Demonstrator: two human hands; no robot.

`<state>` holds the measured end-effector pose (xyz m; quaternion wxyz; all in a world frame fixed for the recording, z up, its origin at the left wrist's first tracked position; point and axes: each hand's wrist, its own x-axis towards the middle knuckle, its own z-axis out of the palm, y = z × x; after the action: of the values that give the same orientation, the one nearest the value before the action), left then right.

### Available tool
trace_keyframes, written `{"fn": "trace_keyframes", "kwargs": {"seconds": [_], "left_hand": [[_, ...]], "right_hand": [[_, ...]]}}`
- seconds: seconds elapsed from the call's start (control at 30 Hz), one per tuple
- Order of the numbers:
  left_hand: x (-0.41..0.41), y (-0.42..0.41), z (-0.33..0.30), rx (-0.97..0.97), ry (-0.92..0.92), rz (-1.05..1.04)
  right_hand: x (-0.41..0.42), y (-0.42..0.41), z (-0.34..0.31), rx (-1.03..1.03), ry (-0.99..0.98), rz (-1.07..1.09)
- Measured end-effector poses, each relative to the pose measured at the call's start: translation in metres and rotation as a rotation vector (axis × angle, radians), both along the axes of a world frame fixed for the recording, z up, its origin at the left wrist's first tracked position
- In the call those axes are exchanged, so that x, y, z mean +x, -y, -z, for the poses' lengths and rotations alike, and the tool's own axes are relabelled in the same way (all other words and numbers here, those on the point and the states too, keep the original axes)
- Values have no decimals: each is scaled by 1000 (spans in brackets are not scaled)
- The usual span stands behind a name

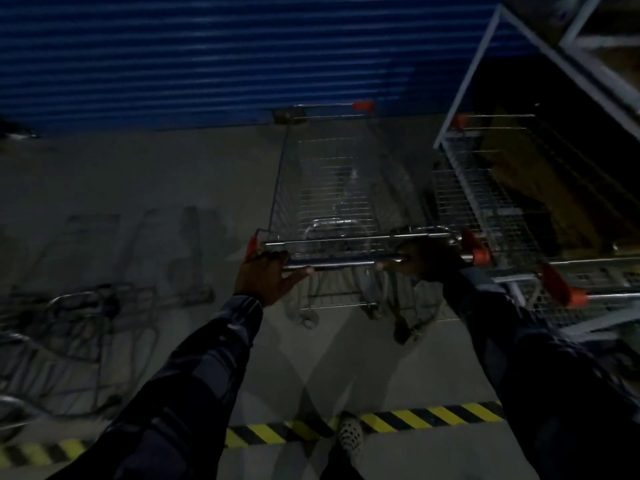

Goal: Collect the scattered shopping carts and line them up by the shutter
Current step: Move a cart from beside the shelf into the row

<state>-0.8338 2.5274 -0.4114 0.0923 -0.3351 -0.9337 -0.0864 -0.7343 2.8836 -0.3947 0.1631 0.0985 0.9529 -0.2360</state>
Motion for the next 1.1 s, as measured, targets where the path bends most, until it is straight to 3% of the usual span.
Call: {"fn": "trace_keyframes", "kwargs": {"seconds": [0.1,0.23,0.37,0.47,0.57,0.77,1.0,1.1], "left_hand": [[-23,46,-2,10,18,25],[-45,115,-10,103,9,116],[-61,193,-7,119,-12,148],[-66,258,3,137,-44,175],[-68,323,6,140,-47,208],[-49,449,-3,123,24,147],[-3,556,0,170,136,71],[26,595,-5,140,91,19]], "right_hand": [[-3,72,-8,145,-89,5],[-3,164,-30,170,-26,49],[6,249,-20,280,-175,53],[7,315,-17,388,-175,-2],[10,384,-21,292,-98,63],[22,509,-24,353,-174,-24],[39,602,-21,345,-156,-64],[50,636,-19,328,-167,-106]]}}
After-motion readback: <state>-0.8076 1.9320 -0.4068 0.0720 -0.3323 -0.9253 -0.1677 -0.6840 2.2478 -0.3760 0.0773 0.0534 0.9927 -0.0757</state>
